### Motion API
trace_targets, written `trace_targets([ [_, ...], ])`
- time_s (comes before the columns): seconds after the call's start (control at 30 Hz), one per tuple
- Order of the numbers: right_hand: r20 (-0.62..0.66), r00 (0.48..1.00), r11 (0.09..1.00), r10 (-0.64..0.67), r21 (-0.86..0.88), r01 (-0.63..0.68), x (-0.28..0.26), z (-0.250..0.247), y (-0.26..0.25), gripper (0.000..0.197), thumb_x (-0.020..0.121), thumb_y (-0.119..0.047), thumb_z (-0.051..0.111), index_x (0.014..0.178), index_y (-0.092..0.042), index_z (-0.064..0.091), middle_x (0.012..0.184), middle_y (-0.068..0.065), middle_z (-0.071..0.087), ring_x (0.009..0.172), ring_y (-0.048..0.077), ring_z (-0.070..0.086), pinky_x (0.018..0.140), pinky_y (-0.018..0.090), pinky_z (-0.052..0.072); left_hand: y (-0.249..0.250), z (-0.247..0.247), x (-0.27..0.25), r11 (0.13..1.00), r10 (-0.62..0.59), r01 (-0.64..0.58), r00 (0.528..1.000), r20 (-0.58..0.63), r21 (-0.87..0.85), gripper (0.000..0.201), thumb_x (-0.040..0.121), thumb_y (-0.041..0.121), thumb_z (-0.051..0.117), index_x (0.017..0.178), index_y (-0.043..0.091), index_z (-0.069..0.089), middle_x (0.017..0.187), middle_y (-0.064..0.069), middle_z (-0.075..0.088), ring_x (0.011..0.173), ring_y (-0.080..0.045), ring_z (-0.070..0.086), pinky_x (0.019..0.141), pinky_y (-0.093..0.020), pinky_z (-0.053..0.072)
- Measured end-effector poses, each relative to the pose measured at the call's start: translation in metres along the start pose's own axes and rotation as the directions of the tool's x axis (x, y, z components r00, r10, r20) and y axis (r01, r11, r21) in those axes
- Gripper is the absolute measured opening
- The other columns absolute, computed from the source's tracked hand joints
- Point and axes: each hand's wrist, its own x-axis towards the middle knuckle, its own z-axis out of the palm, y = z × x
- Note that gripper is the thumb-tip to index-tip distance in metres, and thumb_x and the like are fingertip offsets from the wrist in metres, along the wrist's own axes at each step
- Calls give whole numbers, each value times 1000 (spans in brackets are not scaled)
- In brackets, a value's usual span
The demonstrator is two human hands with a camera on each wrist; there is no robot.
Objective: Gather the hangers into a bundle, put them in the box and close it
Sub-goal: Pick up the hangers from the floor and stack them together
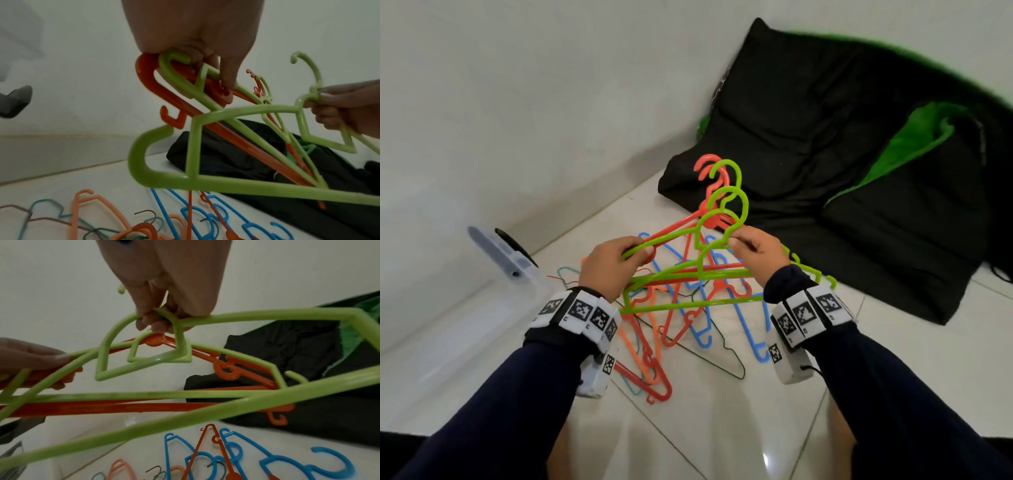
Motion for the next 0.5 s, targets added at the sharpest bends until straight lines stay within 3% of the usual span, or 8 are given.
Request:
trace_targets([
  [0.17,66,994,993,92,71,-97,1,-17,17,14,90,-4,52,94,1,65,66,-11,51,55,-14,52,60,3,38,6,2,-4,999,36,-38,998,56,23,16,85,40,57,88,29,69,78,8,70,82,-10,63,65,-20,43],
  [0.27,93,987,979,135,138,-147,1,-31,27,20,92,-1,48,80,-7,64,58,-14,55,49,-9,49,55,5,37,-1,1,-4,999,35,-35,998,49,-2,7,83,43,59,79,39,64,75,12,69,81,-7,64,69,-27,45],
  [0.33,71,987,976,143,154,-152,0,-34,32,19,92,-1,48,82,-8,62,55,-15,58,49,-10,50,56,5,37,-6,2,-3,1000,17,-16,999,42,-20,8,77,49,58,75,43,62,77,10,71,83,-12,65,77,-33,49],
  [0.43,15,991,984,136,117,-137,-1,-24,34,13,92,-5,50,89,-7,62,71,-1,59,55,-9,52,67,18,42,-5,7,-4,998,23,-18,997,77,-59,12,74,48,57,80,39,64,79,6,71,84,-17,66,81,-38,51],
  [0.5,-34,990,984,135,120,-130,-1,-13,33,13,91,-6,52,94,-4,65,82,8,61,68,2,56,75,28,45,0,12,-4,997,34,-26,992,118,-72,13,74,47,59,81,37,64,77,4,69,81,-19,65,78,-37,51],
])
